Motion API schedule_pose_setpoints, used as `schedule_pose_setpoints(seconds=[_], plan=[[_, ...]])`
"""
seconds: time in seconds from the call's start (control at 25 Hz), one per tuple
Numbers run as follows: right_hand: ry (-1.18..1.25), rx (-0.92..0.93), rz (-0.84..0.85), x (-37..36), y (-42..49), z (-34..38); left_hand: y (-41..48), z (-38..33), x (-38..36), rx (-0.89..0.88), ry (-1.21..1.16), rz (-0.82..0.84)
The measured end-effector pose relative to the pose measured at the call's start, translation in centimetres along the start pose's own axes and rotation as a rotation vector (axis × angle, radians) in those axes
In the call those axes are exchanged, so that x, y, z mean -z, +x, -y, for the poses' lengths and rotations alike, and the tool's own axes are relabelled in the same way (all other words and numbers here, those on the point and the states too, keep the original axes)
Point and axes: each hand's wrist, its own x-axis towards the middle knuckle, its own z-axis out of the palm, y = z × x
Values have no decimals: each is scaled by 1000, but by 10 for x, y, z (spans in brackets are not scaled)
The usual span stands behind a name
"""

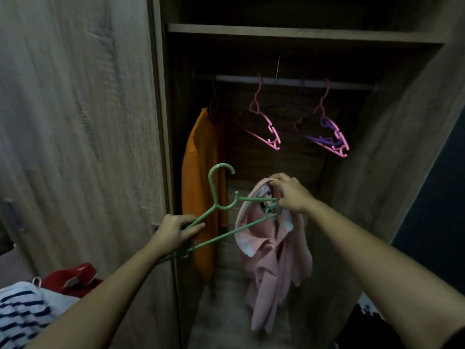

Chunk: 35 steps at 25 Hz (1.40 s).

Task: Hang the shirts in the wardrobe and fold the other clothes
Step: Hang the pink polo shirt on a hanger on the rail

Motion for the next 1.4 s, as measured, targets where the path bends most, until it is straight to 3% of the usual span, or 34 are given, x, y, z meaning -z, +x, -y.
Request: schedule_pose_setpoints(seconds=[0.12, 0.36, 0.44, 0.52, 0.6, 0.64, 0.72, 0.8, 0.92, 1.0, 1.16, 1.4], plan=[[-53, 205, -6, 0, 1, 41, 20, -14, -30, -101, 28, -19], [-325, 435, -385, 23, -6, 37, 28, -37, -40, -103, -51, -300], [-334, 475, -430, 26, -3, 35, 31, -42, -42, -67, 101, -407], [-339, 510, -454, 30, -1, 38, 29, -40, -52, -50, 390, -618], [-309, 494, -491, 36, -1, 35, 16, -38, -74, -125, 555, -748], [-290, 473, -512, 41, -2, 32, 6, -36, -91, -119, 620, -720], [-260, 433, -548, 50, -4, 24, -10, -26, -120, 134, 592, -528], [-230, 439, -564, 58, -10, 15, -13, -18, -127, 413, 299, -296], [-189, 480, -544, 54, -24, -4, 6, -9, -90, 333, -288, -148], [-172, 463, -530, 46, -32, -22, 20, 2, -57, 235, -208, -134], [-148, 396, -536, 28, -45, -58, 41, 7, -12, 266, 77, -22], [-107, 272, -571, 15, -52, -73, 53, 0, -10, 165, 255, 18]])
